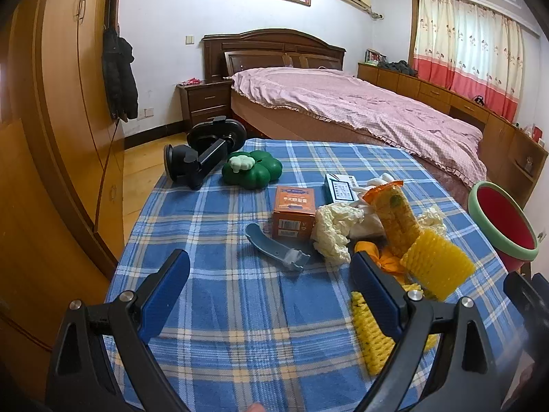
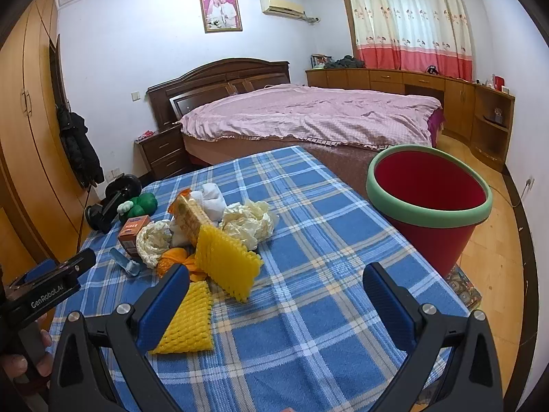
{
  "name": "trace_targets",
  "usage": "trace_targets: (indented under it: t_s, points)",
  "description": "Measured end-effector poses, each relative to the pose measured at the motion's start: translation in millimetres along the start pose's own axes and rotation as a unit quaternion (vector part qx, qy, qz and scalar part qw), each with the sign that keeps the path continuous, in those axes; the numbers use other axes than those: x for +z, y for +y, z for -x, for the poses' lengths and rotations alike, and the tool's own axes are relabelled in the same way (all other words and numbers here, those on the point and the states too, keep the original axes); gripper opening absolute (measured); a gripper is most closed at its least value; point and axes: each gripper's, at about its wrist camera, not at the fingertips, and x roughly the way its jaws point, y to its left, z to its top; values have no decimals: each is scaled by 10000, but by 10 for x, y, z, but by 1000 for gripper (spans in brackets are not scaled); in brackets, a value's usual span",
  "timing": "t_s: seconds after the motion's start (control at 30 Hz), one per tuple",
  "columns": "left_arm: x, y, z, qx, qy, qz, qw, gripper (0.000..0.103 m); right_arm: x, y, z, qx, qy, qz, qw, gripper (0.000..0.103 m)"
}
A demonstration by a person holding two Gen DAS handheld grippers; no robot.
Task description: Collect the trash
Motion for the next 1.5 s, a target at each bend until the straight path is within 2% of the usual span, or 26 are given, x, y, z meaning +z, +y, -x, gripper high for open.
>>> trace_targets:
  t_s: [1.1,1.5]
  points:
    - [5,45,-66,73,73,21,9999,95,-42,11,-20,42,67,-6,10000,103]
    - [202,95,-277,168,194,-95,9996,95,82,61,-327,145,491,22,9987,103]
